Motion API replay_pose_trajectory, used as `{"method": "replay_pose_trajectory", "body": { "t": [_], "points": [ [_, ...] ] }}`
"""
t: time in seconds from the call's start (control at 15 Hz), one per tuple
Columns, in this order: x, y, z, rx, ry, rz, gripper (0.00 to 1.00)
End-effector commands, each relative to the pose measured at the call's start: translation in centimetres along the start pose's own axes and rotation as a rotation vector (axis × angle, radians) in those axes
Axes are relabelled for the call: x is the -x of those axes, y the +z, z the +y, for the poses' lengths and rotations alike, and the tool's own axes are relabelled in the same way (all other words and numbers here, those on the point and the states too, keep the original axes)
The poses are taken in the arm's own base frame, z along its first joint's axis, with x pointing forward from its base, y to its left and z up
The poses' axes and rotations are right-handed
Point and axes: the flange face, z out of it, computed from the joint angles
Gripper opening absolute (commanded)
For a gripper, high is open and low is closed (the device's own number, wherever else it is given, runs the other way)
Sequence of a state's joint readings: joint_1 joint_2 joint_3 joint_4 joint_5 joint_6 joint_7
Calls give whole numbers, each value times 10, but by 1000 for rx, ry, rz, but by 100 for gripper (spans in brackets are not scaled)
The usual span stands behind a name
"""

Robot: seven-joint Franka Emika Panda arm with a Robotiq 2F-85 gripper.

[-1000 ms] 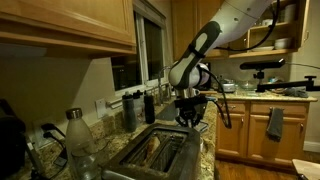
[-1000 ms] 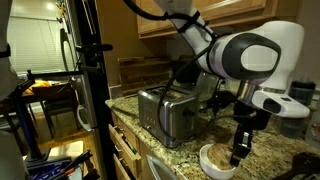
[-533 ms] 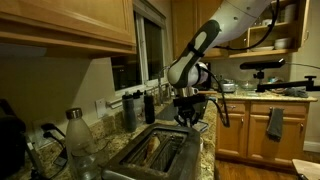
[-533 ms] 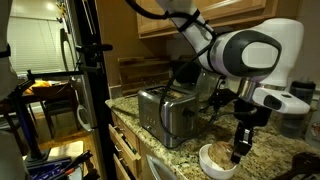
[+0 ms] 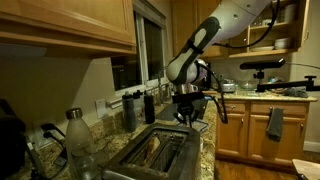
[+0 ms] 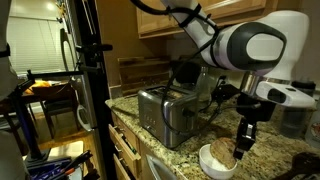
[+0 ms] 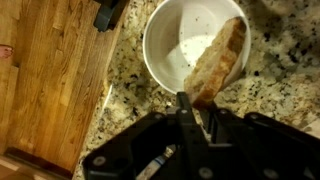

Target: Put one slice of bread in each of the slots on the toaster

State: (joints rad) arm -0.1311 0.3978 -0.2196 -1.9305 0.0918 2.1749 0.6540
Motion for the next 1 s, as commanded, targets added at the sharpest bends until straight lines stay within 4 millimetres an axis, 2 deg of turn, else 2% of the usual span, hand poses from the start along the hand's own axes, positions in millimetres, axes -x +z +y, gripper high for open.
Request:
{"method": "replay_pose_trajectory", "body": {
  "t": [0.0,0.27,0.93],
  "points": [
    [7,-19,8,15,25,-3,10],
    [12,-35,9,4,38,19,10],
    [50,-115,14,26,66,133,10]
  ]
}}
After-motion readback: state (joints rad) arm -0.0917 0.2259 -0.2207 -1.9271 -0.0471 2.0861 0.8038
